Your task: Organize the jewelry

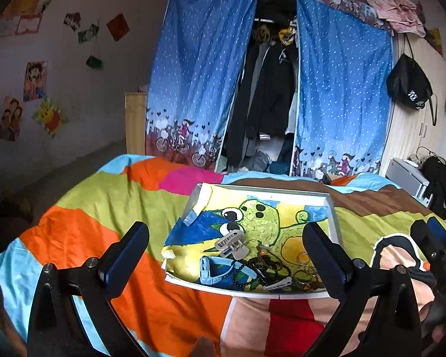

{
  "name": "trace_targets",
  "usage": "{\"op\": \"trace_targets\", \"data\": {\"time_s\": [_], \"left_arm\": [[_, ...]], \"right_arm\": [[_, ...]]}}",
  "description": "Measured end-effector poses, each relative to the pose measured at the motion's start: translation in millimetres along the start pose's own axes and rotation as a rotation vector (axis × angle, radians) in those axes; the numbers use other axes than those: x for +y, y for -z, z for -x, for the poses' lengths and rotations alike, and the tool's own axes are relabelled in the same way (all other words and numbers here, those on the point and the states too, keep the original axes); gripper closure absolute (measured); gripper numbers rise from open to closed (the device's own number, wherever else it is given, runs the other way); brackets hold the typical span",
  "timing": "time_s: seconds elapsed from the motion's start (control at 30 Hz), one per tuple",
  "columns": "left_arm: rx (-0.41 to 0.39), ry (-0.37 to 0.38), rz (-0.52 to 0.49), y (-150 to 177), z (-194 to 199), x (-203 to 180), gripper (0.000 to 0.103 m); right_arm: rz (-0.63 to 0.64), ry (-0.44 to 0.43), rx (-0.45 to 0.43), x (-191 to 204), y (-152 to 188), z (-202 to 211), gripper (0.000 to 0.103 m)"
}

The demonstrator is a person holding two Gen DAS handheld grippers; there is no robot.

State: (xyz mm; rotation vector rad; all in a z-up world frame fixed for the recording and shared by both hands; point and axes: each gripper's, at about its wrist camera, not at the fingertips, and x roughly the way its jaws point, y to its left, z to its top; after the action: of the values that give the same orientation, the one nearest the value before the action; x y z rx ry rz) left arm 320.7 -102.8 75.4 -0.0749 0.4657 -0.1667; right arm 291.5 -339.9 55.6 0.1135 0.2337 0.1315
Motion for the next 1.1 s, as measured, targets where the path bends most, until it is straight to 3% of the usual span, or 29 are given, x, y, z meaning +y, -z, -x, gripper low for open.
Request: {"op": "trace_targets", "data": {"time_s": [0.53, 1.1], "left_arm": [[-0.079, 0.02, 0.0, 32, 112, 4, 0.002], [-0.068, 0.007, -0.014, 115, 218, 22, 0.002]], "right_arm": [[0.04, -0.014, -0.107, 39, 13, 107, 0.0], [0.054, 0.012, -0.034, 86, 70, 209, 0.0]]}}
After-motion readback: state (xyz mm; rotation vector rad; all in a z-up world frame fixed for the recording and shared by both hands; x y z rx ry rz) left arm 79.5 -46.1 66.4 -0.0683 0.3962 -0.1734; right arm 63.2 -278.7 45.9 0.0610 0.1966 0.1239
